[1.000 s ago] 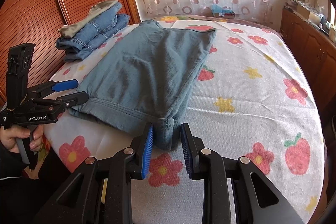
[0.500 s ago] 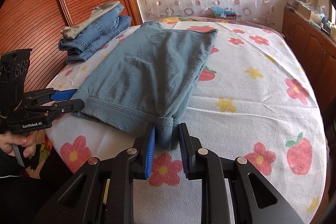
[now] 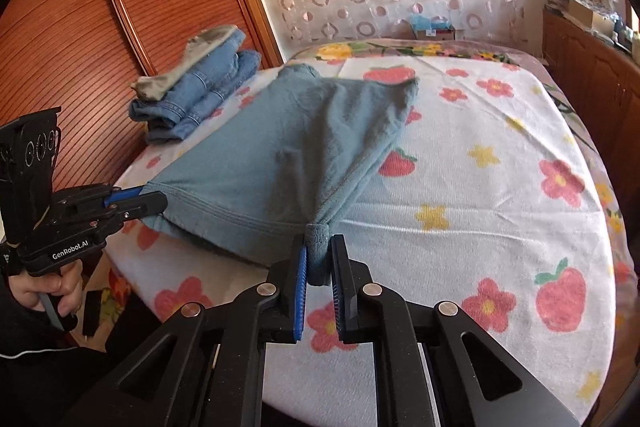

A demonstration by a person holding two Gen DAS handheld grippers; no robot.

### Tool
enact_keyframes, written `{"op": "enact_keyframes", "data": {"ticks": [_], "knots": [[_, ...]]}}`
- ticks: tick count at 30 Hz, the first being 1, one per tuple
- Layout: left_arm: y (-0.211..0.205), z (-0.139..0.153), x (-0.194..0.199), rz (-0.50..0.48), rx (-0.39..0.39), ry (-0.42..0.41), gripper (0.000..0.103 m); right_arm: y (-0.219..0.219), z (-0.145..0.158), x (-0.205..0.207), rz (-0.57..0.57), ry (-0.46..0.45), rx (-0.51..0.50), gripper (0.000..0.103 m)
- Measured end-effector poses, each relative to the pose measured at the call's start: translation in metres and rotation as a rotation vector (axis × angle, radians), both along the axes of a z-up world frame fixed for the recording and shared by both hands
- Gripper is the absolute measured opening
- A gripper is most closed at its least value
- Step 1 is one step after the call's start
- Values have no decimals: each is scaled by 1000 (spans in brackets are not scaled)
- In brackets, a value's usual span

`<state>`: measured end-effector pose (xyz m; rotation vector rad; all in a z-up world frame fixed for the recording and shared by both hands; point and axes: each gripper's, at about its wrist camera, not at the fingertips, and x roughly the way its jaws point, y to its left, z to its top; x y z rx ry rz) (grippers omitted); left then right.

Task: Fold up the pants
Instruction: 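Grasp the folded hem edge of the shorts with both tools, then lift the held edge and fold it across the shorts with both tools, then release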

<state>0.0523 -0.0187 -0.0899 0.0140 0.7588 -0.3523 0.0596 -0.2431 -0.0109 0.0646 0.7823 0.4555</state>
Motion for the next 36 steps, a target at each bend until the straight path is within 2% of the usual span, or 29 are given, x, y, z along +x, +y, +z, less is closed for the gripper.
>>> {"op": "enact_keyframes", "data": {"ticks": [8, 16, 26, 36], "knots": [[-3, 40, -20, -14, -2, -89, 13, -3, 31, -21, 1, -41, 4, 11], [2, 45, -4, 10, -13, -115, 13, -8, 38, -19, -1, -74, 35, 11], [7, 36, 71, 66, 26, -91, 13, 1, 30, 51, -32, -82, 25, 11], [12, 34, 116, 105, 15, -69, 13, 9, 14, 113, -75, -51, 59, 11]]}}
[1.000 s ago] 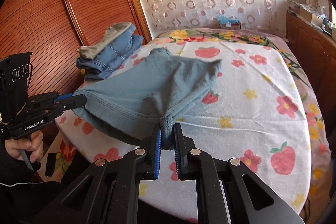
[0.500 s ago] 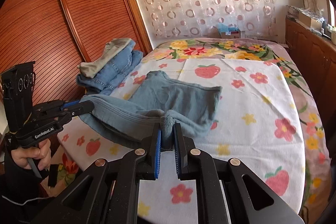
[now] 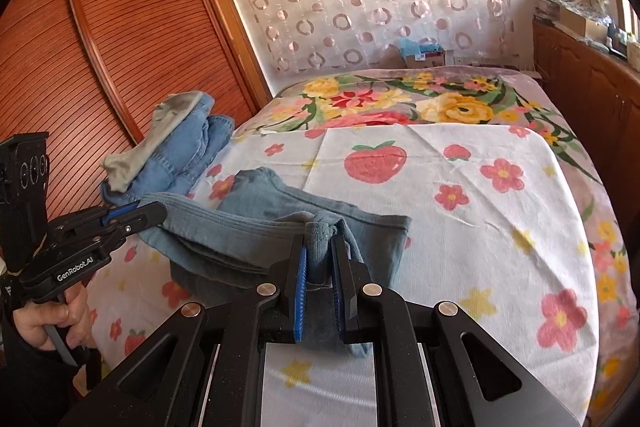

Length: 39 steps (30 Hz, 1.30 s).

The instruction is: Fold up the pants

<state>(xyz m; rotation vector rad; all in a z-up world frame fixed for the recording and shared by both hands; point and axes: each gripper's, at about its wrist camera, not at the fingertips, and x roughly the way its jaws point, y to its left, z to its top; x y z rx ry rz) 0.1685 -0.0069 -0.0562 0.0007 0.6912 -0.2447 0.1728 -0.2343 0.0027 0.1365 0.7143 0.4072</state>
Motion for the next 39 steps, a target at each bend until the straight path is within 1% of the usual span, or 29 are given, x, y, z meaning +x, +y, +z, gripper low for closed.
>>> {"op": "enact_keyframes", "data": {"ticks": [3, 6, 13, 15, 16, 18, 20, 22, 23, 24, 25, 31, 33, 34, 36, 39], "knots": [[-2, -6, 13, 3, 10, 22, 13, -1, -9, 15, -19, 30, 16, 11], [-5, -16, 20, 13, 15, 59, 13, 1, -14, 23, -29, 35, 15, 11], [-5, -22, 21, 13, 9, 75, 14, 2, -18, 23, -32, 34, -27, 11], [-5, -21, 21, 9, 14, 74, 17, 3, -18, 23, -32, 32, -35, 11], [-6, -21, 21, 8, 18, 72, 18, 3, -19, 24, -33, 32, -44, 14], [-7, -20, 20, 12, 33, 66, 24, 4, -19, 23, -34, 28, -57, 15], [-6, -19, 18, 19, 40, 52, 25, 4, -18, 22, -24, 23, -64, 18], [-4, -18, 17, 21, 35, 45, 31, 4, -16, 19, -20, 11, -77, 21], [-3, -18, 16, 20, 30, 45, 36, 2, -14, 17, -22, 3, -84, 24], [-2, -18, 15, 18, 26, 46, 43, 1, -12, 15, -24, -5, -89, 25], [-2, -17, 14, 15, 25, 43, 47, -1, -11, 12, -23, -13, -90, 27], [-3, -24, 8, -19, 40, 58, 57, -11, -13, -3, -22, -27, -102, 29], [-3, -30, 6, -27, 42, 69, 74, -14, -18, -8, -19, -14, -107, 29], [-3, -33, 5, -32, 36, 75, 77, -15, -19, -10, -16, -8, -108, 29], [-2, -38, 4, -36, 29, 89, 78, -16, -24, -14, -8, 7, -112, 29], [1, -45, -1, -15, 45, 93, 78, -17, -28, -19, 10, 30, -129, 29]]}}
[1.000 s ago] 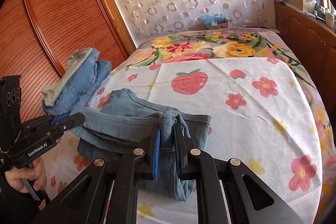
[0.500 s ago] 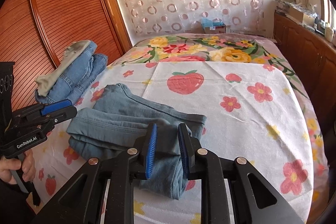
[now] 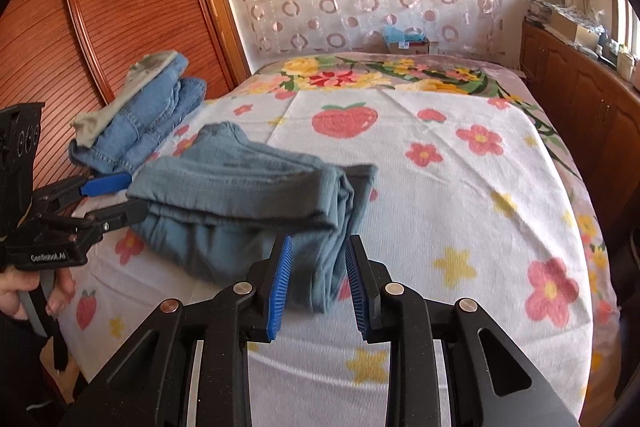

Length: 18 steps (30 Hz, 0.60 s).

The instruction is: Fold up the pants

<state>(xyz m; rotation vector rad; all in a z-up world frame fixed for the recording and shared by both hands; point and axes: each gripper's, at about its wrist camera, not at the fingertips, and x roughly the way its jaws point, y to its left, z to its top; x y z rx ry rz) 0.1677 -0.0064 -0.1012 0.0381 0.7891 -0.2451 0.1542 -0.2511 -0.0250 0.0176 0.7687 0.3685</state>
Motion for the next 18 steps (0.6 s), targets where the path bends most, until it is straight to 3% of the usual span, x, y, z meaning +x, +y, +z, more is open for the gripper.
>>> {"op": "enact_keyframes", "data": {"ticks": [13, 14, 16, 18], "knots": [[12, -21, -8, 26, 20, 61, 78, 4, -14, 4, 49, 78, -51, 28], [11, -22, -8, 27, 22, 64, 78, 5, -14, 4, 51, 76, -58, 27], [11, -25, -7, 28, 32, 69, 78, 6, -13, 3, 61, 68, -74, 12], [10, -27, -6, 27, 42, 75, 78, 3, -9, 1, 45, 44, -90, 10]]}}
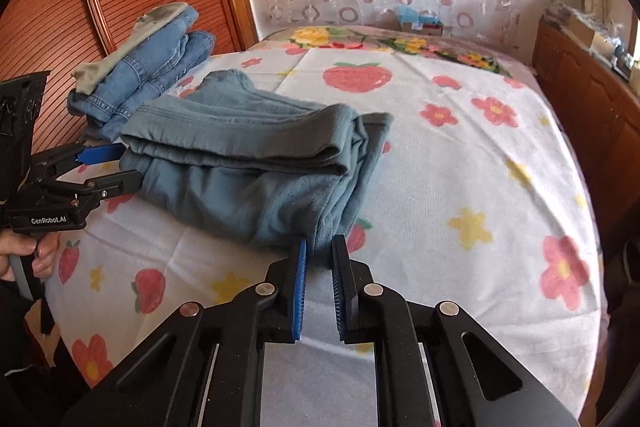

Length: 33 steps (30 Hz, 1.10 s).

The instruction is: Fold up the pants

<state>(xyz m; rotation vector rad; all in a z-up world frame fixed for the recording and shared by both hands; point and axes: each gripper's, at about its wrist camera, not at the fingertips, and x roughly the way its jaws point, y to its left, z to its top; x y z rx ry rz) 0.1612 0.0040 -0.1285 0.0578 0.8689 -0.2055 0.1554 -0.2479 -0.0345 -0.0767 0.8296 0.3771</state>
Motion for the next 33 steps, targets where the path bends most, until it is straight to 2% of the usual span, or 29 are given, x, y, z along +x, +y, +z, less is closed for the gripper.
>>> {"op": "enact_keyframes", "data": {"ticks": [3, 8, 12, 16, 31, 33], "knots": [[0, -5, 1, -2, 1, 22, 78, -7, 4, -2, -35, -14, 22, 10], [1, -5, 2, -1, -4, 29, 78, -2, -1, -7, -20, -1, 11, 10], [2, -6, 3, -2, -11, 37, 79, -6, 1, -11, -32, -5, 52, 11], [2, -5, 3, -2, -7, 38, 79, -14, 1, -15, -39, 4, 81, 17], [0, -7, 4, -9, -2, 39, 82, -7, -4, -15, -46, 4, 45, 18], [1, -6, 4, -6, -7, 37, 81, -6, -3, -15, -48, 2, 34, 24]]}}
